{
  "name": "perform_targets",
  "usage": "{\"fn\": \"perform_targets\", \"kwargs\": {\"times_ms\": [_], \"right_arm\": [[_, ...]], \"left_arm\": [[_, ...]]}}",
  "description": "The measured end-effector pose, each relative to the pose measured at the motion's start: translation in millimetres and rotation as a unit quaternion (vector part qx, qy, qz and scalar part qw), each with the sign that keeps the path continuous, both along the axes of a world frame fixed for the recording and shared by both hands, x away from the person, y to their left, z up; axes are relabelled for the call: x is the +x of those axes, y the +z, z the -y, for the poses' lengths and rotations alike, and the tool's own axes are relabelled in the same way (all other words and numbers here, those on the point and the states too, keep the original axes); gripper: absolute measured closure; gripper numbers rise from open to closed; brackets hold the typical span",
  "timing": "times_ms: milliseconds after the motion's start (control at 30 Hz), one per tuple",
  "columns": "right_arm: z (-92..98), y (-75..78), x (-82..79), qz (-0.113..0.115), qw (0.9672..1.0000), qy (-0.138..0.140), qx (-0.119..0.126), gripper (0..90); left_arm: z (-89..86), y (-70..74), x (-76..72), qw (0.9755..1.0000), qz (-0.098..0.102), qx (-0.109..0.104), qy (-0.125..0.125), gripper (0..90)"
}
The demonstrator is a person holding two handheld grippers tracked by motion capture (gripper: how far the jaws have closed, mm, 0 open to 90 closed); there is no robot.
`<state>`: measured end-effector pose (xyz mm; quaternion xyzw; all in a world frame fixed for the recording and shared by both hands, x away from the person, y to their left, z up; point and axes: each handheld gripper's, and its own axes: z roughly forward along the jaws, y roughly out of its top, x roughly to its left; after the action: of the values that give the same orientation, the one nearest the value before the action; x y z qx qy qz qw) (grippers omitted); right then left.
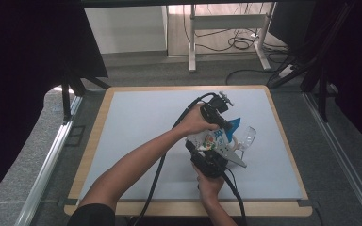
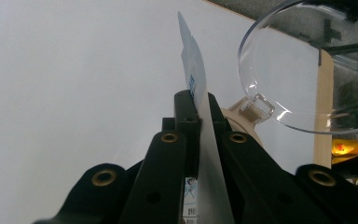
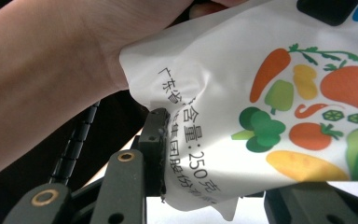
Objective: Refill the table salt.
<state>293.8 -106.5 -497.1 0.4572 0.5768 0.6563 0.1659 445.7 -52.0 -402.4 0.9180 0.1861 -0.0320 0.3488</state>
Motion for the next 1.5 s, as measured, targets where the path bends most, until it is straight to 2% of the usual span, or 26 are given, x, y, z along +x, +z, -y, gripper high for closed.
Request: {"fn": "perform_targets", "kwargs": {"times_ms": [267, 433, 600, 700, 800, 933, 1000, 1133, 1300, 1500], "right_arm": [[1.5, -1.3, 0.1, 0.003, 0.9999, 0.012, 0.0, 60.3], [4.0, -3.4, 1.2, 0.016, 0.9994, 0.029, -0.002, 58.9], [4.6, -3.6, 2.5, 0.026, 0.9985, 0.044, -0.02, 56.6], [4.0, -3.4, 3.4, 0.023, 0.998, 0.048, -0.035, 56.5], [1.6, -4.8, 5.5, 0.005, 0.9973, 0.054, -0.048, 56.4], [0.9, -5.0, 4.9, 0.01, 0.9972, 0.049, -0.056, 56.8], [1.2, -4.9, 5.5, 0.004, 0.9969, 0.052, -0.059, 56.8], [1.2, -4.9, 6.0, -0.005, 0.9968, 0.053, -0.06, 56.9], [2.1, -6.0, 7.1, -0.017, 0.997, 0.056, -0.051, 56.9], [2.4, -6.1, 6.5, -0.017, 0.9972, 0.055, -0.047, 56.8]], "left_arm": [[-1.2, 1.2, -0.6, 1.0, 0.001, -0.001, 0.002, 89.7], [-2.1, 1.1, -0.6, 1.0, -0.002, -0.002, 0.003, 89.7], [-2.8, 0.6, 0.4, 1.0, -0.002, 0.0, 0.004, 89.7], [-2.7, 1.4, 0.0, 1.0, 0.0, -0.001, 0.004, 89.7], [-1.8, 2.6, -0.9, 1.0, 0.003, -0.003, 0.004, 89.7], [-1.9, 2.6, -0.6, 1.0, 0.004, -0.003, 0.004, 89.7], [-1.9, 2.4, -0.4, 1.0, 0.004, -0.005, 0.006, 89.7], [-1.1, 2.4, -0.4, 0.9999, 0.007, -0.006, 0.005, 89.7], [-0.9, 2.3, -0.1, 0.9999, 0.005, -0.008, 0.007, 89.6], [-0.8, 2.1, 0.1, 0.9999, 0.004, -0.007, 0.008, 89.7]]}}
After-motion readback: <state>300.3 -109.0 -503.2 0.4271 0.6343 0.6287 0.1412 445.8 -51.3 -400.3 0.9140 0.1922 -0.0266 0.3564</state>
